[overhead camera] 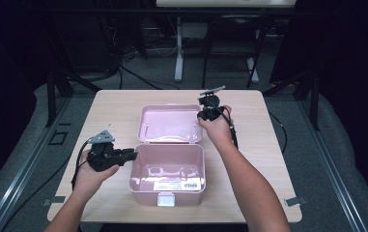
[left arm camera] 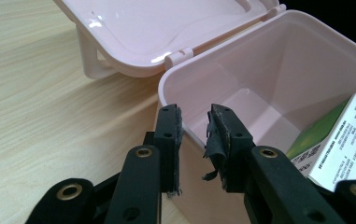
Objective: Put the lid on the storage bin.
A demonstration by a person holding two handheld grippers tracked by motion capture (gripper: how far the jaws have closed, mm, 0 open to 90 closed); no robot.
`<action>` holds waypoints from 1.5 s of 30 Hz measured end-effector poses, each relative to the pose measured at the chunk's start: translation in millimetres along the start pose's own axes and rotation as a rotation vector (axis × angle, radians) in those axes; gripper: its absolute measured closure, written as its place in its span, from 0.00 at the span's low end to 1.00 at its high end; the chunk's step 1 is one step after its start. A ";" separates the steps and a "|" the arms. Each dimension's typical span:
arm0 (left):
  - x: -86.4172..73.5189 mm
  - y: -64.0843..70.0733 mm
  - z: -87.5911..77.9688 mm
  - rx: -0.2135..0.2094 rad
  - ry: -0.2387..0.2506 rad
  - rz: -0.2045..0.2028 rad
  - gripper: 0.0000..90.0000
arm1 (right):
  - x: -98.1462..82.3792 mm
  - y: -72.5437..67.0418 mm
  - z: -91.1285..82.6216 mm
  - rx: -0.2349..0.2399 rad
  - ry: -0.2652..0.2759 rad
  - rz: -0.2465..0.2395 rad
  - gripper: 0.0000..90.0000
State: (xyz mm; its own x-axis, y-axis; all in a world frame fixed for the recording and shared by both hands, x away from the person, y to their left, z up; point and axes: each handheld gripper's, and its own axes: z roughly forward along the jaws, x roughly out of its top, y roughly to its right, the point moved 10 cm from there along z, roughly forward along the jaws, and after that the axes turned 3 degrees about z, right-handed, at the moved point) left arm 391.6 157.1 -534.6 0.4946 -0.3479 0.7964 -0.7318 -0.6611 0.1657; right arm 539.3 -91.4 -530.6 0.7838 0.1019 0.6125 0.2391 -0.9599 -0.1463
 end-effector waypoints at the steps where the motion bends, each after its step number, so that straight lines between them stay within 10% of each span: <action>1: 0.0 0.0 0.0 0.000 0.000 0.000 0.81 | 0.3 -0.4 -1.3 0.001 0.003 0.001 0.91; 45: -0.1 -0.1 0.2 0.006 0.003 -0.008 0.81 | 6.0 -20.7 -88.2 0.066 0.218 -0.107 0.95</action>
State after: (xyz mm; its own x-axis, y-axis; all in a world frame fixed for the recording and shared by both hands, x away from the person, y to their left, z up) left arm 391.8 157.1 -534.8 0.4989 -0.3404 0.7970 -0.7250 -0.6678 0.1685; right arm 488.5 -93.9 -455.3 0.6114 0.1365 0.7794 0.3565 -0.9269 -0.1174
